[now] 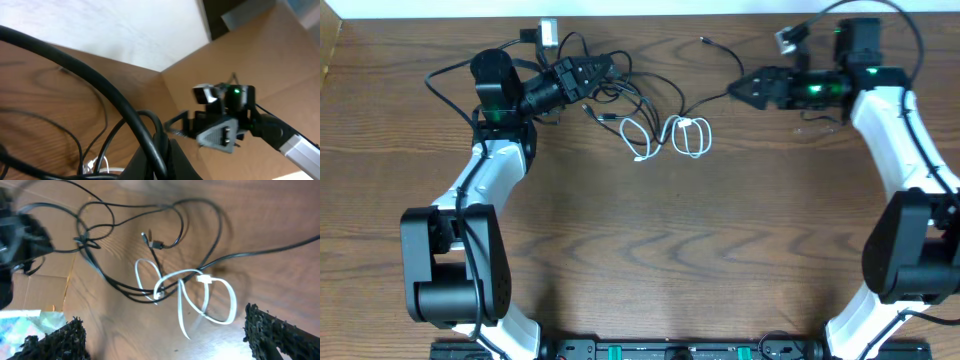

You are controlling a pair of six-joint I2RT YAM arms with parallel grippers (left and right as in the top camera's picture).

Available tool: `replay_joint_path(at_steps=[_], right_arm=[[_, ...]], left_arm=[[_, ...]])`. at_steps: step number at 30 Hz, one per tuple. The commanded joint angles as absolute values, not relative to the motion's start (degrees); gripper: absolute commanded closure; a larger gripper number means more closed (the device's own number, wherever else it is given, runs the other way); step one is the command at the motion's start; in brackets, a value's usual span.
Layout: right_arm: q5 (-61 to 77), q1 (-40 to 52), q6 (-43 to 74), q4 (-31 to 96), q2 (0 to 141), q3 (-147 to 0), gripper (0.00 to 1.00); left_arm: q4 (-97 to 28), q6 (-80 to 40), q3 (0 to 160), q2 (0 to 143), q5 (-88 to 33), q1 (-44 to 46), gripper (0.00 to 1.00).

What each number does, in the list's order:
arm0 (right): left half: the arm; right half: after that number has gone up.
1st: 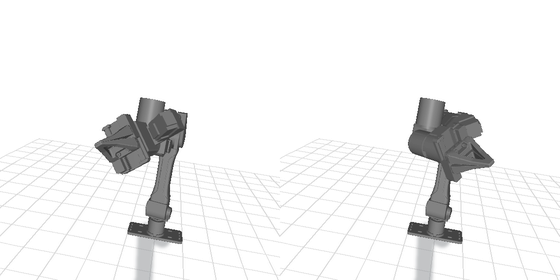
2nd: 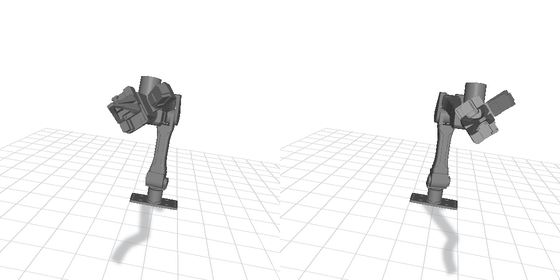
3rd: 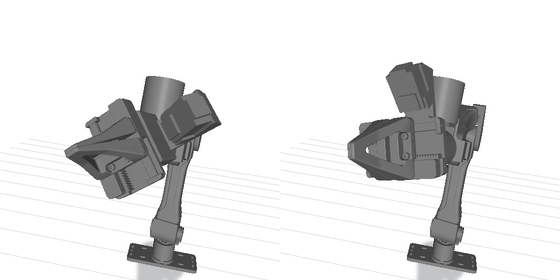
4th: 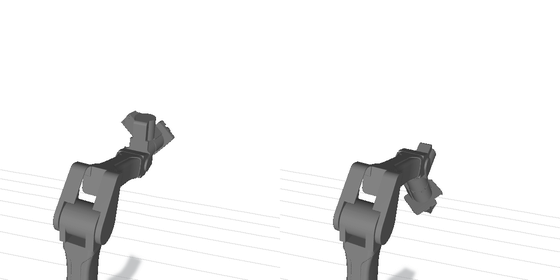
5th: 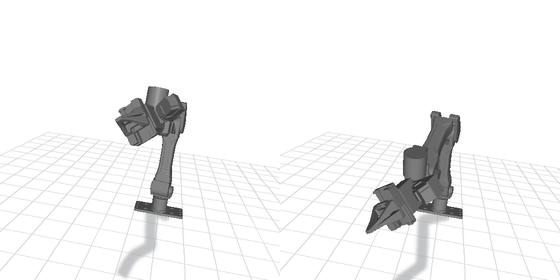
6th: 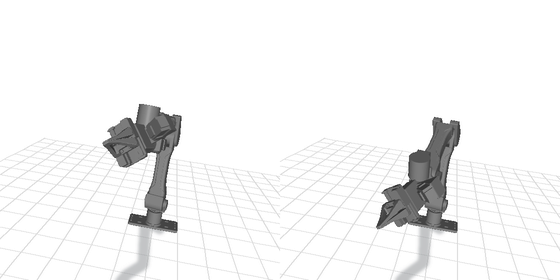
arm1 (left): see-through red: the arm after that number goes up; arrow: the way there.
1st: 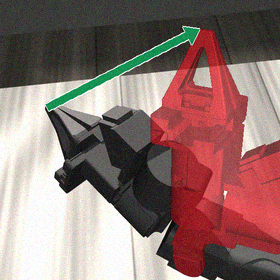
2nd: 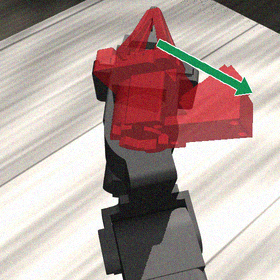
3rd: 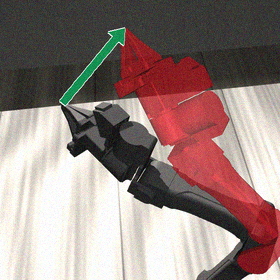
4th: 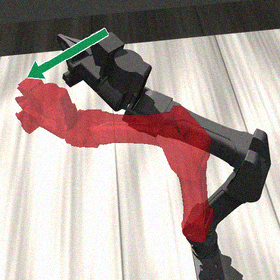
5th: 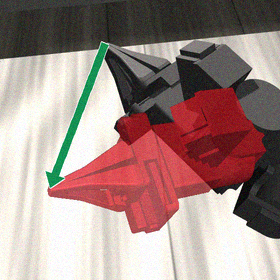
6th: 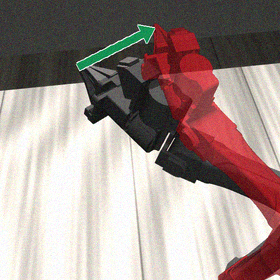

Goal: Untangle cables

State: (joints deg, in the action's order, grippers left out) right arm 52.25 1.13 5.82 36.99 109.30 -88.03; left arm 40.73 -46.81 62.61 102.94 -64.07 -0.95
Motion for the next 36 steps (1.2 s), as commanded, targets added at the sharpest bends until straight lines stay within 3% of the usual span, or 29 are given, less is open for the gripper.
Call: replay_joint_path(at_steps=[1,12,19,25,30,36], right_arm=[[45.1,4.4,15.3,36.9,109.1,-87.5,0.01],[37.8,10.1,16.2,38.4,109.1,-87.2,0.01],[39.2,9.9,5.0,41.9,109.1,-87.2,0.01],[42.9,11.4,-15.6,46.2,109.1,-87.2,0.01],[30.0,13.7,-18.4,45.1,109.1,-87.2,0.01],[28.1,14.9,-23.4,44.1,109.1,-87.2,0.01]], left_arm=[[45.2,-51.9,63.2,101.8,-68.4,-0.2,0.92],[64.6,-62.9,63.2,101.8,-70.5,-0.3,0.92],[64.8,-61.8,63.2,101.8,-70.3,-3.4,0.92],[65.8,-66.8,63.2,101.8,-68.4,-4.8,0.92],[70.1,-72.7,63.2,101.8,-68.4,-4.5,0.92],[80.6,-82.0,63.2,101.8,-67.7,-4.5,0.92]])
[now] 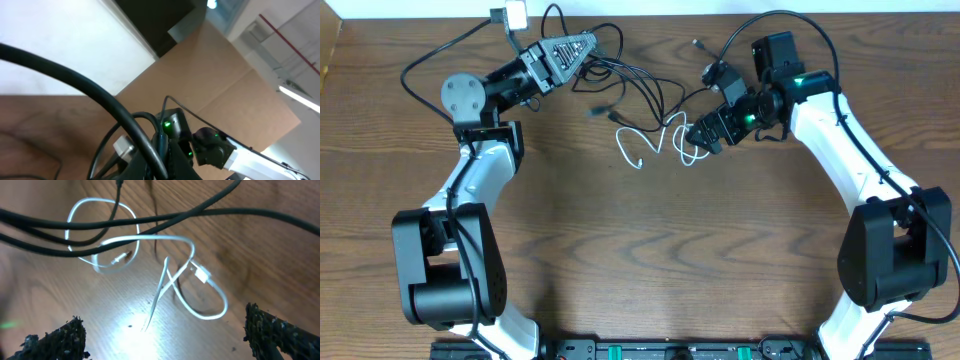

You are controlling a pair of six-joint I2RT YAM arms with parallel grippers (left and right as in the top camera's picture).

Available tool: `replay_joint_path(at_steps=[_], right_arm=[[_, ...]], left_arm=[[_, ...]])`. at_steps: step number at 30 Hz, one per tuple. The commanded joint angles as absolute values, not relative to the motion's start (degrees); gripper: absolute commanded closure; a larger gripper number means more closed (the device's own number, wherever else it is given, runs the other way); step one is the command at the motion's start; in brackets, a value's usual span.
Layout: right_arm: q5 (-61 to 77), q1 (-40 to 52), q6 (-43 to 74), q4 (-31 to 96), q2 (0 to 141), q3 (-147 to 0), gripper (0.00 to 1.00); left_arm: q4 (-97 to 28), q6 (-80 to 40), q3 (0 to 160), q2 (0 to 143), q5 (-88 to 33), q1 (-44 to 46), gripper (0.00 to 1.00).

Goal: Untangle cables

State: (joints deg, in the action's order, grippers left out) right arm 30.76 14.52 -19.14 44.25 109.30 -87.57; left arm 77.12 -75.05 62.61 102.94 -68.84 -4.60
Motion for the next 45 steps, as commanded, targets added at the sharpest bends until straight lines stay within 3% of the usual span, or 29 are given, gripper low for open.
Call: replay_joint_path(at_steps=[1,8,21,26,35,37,41,45], right_arm=[[27.4,15.0,-23.4,44.1,109.3,-87.2,0.01],[28.5,15.1,-22.7,42.0,110.7,-87.2,0.01],[32.9,18.0,-22.4,39.8,114.5,-87.2,0.01],[26.4,17.9,-16.5,35.3,115.9,-87.2,0.01],[29.3,17.6,-19.8,30.6,115.9,-87.2,0.01],[33.7,17.7,-23.2,30.3,115.9,-87.2,0.11],[35.8,17.7,-24.8,29.4,116.1,-87.2,0.16],[36.0,17.7,-25.0,29.1,116.4,-87.2,0.31]], left_arm=[[82.5,-83.9,63.2,101.8,-67.2,-4.5,0.92],[90.9,-92.9,63.2,101.8,-66.4,-4.5,0.92],[90.9,-95.7,63.2,101.4,-59.7,-0.8,0.92],[90.9,-96.8,63.2,101.4,-60.0,0.0,0.92],[90.9,-101.5,63.2,101.2,-59.9,0.1,0.92],[90.9,-102.5,63.2,101.1,-59.9,0.3,0.92],[90.9,-105.4,63.2,101.0,-59.9,0.8,0.92],[90.9,-106.0,63.2,101.0,-59.9,1.4,0.92]])
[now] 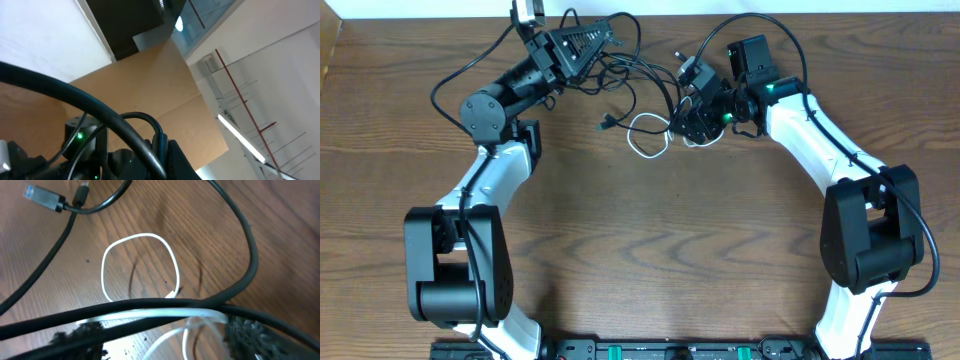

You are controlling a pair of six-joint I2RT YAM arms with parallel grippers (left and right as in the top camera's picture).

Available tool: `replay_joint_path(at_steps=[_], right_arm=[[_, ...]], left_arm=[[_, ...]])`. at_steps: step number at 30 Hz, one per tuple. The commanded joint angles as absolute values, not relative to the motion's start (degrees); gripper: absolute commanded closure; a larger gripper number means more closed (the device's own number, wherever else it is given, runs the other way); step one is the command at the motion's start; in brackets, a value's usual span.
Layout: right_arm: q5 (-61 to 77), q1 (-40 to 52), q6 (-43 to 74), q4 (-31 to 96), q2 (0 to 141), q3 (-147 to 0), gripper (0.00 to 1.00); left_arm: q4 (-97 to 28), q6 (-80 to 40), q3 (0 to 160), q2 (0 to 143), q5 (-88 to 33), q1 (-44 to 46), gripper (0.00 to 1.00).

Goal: Untangle cables

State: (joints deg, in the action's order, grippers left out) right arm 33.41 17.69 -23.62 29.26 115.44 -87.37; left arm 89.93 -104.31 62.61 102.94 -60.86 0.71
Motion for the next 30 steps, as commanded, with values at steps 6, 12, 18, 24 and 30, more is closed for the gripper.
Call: replay_joint_path(at_steps=[6,12,18,24,30], right_arm=[[36.2,17.7,-24.9,29.1,117.3,-87.2,0.60],[36.2,17.7,-24.9,28.5,117.8,-87.2,0.90],[36.2,17.6,-24.6,27.6,117.8,-87.2,0.49],[36.2,17.6,-21.3,24.7,117.8,-87.2,0.03],[39.7,17.6,-16.7,19.0,117.8,-87.2,0.07]], left_arm=[[90.9,-106.2,63.2,101.0,-59.5,3.3,0.92],[90.9,-108.6,63.2,101.0,-59.3,3.3,0.92],[90.9,-108.6,63.2,101.0,-58.3,3.3,0.92],[90.9,-108.6,63.2,101.0,-53.7,3.7,0.92],[90.8,-110.5,63.2,101.0,-48.3,5.2,0.92]])
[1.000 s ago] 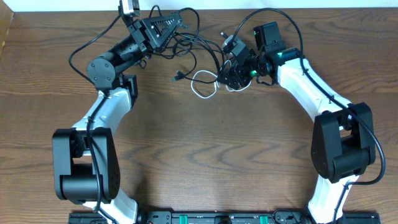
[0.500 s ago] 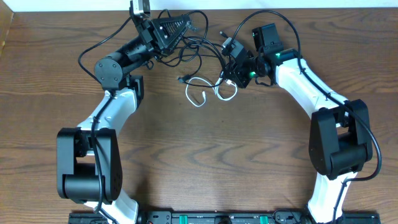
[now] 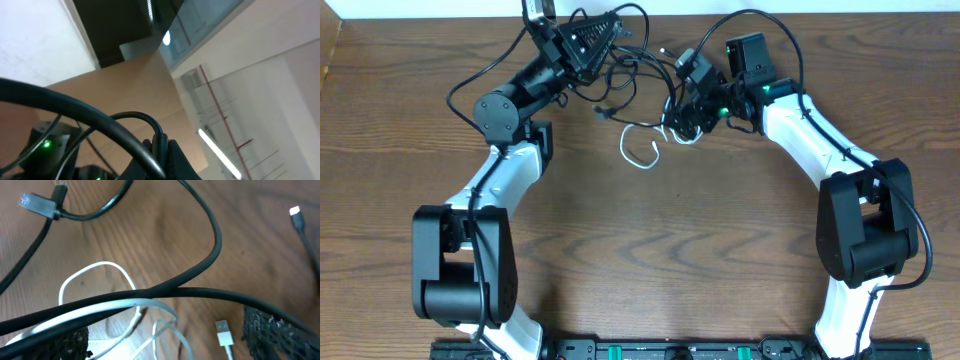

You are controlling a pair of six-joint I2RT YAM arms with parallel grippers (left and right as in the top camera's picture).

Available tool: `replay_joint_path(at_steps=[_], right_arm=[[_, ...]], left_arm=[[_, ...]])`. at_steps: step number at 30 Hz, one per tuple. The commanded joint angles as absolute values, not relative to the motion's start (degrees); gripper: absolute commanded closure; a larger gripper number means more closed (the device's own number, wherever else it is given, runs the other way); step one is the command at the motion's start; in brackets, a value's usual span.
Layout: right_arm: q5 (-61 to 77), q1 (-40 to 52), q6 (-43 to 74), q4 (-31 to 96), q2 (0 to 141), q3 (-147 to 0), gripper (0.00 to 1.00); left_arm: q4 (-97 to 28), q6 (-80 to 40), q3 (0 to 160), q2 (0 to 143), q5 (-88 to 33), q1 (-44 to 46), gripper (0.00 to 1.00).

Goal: Untangle cables

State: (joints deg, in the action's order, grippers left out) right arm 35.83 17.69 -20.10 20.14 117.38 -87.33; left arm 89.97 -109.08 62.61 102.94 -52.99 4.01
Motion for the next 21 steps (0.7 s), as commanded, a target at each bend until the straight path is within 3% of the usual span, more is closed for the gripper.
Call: replay_joint_path(at_steps=[1,6,10,14,21], right_arm=[[40.9,17.6,-16.7,18.6,117.8,-87.2,0.09],[42.9,17.8,-16.7,18.4,117.8,-87.2,0.31],[42.8,17.6,-16.7,18.4,117.8,-87.2,0.55],[42.8,16.9,-16.7,18.5,117.8,-87.2,0.98],[42.8,13.7,-14.7,19.5,117.8,-87.2,0.99]], left_arm=[[90.7,-110.5,63.2,101.0,-47.5,5.6,0.92],[90.8,-110.5,63.2,101.0,-45.1,7.0,0.92],[90.8,-110.9,63.2,101.0,-45.0,8.1,0.92],[90.8,-110.9,63.2,101.0,-45.3,8.2,0.92],[90.7,-110.8,63.2,101.0,-45.8,8.1,0.92]])
